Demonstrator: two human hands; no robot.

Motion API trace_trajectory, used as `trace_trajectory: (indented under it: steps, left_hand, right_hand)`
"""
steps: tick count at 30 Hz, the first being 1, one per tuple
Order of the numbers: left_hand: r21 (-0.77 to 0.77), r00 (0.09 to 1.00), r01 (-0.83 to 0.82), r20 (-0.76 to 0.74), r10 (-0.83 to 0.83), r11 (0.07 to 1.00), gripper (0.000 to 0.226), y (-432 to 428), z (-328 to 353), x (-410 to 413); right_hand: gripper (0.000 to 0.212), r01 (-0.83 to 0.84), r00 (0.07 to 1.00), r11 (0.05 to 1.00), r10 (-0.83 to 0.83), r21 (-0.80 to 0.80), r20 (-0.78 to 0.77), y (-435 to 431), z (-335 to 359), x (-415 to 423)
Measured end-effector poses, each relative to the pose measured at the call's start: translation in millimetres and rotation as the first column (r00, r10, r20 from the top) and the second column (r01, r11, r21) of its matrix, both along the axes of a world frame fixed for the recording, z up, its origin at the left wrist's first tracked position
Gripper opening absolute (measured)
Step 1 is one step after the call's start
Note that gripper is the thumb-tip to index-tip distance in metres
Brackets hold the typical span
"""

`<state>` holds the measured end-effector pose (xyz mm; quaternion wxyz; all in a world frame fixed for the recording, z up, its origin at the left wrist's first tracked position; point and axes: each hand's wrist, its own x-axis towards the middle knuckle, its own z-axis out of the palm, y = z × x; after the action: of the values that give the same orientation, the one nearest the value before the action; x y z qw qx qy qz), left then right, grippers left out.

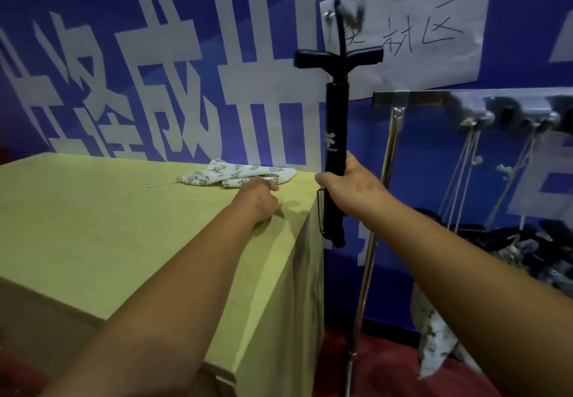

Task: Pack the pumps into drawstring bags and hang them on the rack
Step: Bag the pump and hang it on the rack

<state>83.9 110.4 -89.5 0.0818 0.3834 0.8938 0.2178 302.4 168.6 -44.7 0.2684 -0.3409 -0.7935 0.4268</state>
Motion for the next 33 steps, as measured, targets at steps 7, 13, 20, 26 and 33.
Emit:
trace_trajectory:
  steps: [7, 13, 20, 26, 33]
  left_hand:
    - [-0.244, 0.978, -0.059, -0.210, 0.006, 0.968, 0.064, 51, -46, -66]
    - [0.130, 0.995, -0.078, -0.053, 0.086, 0.988, 0.040, 32, -12, -37]
    - [0.564, 0.970, -0.087, 0.237, -0.060, 0.821, 0.039, -8, 65, 15]
    - [0.831, 0.674, -0.097, 0.460, -0.578, 0.548, 0.041, -52, 127, 67]
    - [0.825, 0.288, -0.257, 0.562, -0.775, 0.503, 0.029, -87, 161, 117]
  right_hand:
    - [0.045, -0.047, 0.997, 0.999, 0.046, 0.012, 0.064, 24, -25, -12]
    - [0.042, -0.057, 0.996, 0.998, 0.056, 0.010, 0.071, 25, -34, -13]
    - [0.027, -0.122, 0.992, 0.988, 0.124, -0.098, 0.010, -1, -23, 6]
    - [0.018, -0.188, 0.982, 0.980, 0.188, -0.065, -0.012, -36, 5, 32]
    - [0.015, -0.163, 0.974, 0.986, 0.158, -0.021, -0.161, -65, 39, 69]
